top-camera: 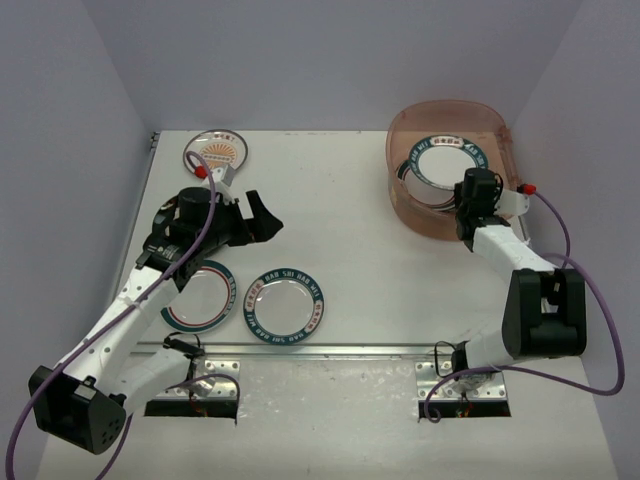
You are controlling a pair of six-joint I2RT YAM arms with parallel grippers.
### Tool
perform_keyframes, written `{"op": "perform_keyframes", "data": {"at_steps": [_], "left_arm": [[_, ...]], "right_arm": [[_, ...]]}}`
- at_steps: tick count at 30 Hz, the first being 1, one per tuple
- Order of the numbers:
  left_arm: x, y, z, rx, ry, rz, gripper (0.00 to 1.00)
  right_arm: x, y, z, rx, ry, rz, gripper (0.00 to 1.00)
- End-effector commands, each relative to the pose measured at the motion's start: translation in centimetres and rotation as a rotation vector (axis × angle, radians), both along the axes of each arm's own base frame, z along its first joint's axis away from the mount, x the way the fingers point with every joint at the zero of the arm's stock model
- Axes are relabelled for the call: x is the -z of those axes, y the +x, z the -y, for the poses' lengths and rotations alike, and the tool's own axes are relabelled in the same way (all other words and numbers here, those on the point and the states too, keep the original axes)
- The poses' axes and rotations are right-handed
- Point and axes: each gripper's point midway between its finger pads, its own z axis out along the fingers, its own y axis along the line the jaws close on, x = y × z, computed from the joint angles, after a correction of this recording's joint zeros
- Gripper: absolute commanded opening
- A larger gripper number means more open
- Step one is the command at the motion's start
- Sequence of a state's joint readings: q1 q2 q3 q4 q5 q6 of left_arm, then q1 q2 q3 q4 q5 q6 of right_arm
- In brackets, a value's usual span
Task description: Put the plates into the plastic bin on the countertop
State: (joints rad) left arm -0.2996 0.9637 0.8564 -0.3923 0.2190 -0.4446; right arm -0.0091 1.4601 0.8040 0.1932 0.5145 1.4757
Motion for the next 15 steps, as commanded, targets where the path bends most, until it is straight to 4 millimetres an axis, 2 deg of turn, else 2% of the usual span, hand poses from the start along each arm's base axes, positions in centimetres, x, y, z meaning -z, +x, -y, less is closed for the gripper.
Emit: {"op": "perform_keyframes", "data": {"at_steps": [1, 6, 8, 10, 11, 15], "left_arm": [[-0.6, -0.3, 0.1, 0.023, -0.01, 0.048, 1.0], [-0.1, -0.5, 0.4, 0.04, -0.017, 0.038, 1.0], [0.0, -0.5, 0.4, 0.04, -0.016, 0.036, 1.0], [0.2, -0.7, 0.2, 0.036, -0.014, 0.035, 1.0], [0.2, -0.7, 0.2, 0.036, -0.014, 0.037, 1.0], [1.0, -1.0, 0.0, 0.033, -0.007, 0.028, 1.0]], "right_arm": [[-3.0, 0.3, 0.8, 0.078, 0.038, 0.171, 0.0], [-0.8, 1.8, -0.3, 0.032, 0.086, 0.134, 0.0], [-0.4, 2.4, -0.5, 0.02, 0.088, 0.11, 0.0], [-0.8, 3.3, -0.6, 0.012, 0.078, 0.084, 0.02], [0.0, 3.3, -0.6, 0.012, 0.076, 0.05, 0.04], [0.1, 3.9, -0.4, 0.002, 0.044, 0.028, 0.05]]}}
